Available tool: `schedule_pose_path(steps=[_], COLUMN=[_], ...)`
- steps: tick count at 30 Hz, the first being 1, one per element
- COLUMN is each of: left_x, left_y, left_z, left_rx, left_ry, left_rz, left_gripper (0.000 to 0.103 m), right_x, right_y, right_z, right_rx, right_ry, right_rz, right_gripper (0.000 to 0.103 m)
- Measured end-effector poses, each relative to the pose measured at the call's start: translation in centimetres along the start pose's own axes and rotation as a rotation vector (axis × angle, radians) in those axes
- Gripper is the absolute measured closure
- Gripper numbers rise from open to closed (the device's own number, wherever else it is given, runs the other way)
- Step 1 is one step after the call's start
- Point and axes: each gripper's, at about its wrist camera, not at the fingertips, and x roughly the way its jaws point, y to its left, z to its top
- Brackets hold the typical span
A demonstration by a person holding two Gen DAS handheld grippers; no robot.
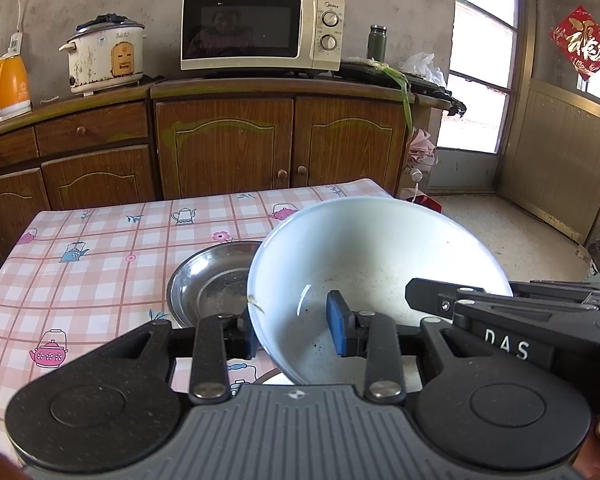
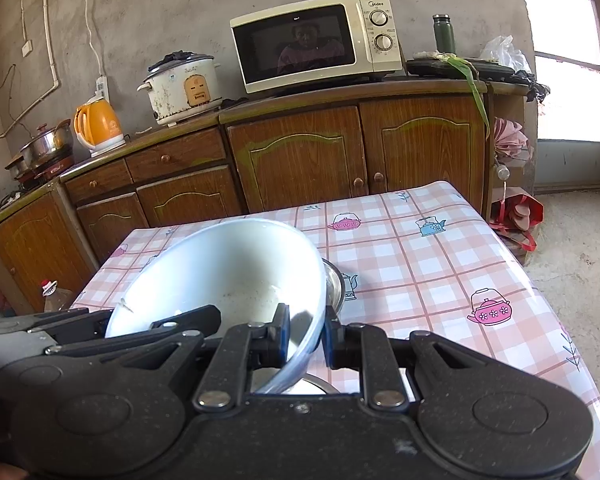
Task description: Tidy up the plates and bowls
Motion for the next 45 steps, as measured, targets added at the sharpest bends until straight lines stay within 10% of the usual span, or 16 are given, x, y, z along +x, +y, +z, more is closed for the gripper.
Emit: schedule_pose_path(steps=[45], left_x=[0.4], left_y=[0.1], left_z=[-2.3], left_rx=[-0.033], left_ry=[0.088], left_rz=[-0.001], left_gripper=[0.070], right_x=[0.6], right_y=[0.4], right_z=[-3.1], right_rx=[-0.010], right_ry=[0.083], right_rz=[0.006], right_gripper=[0.081])
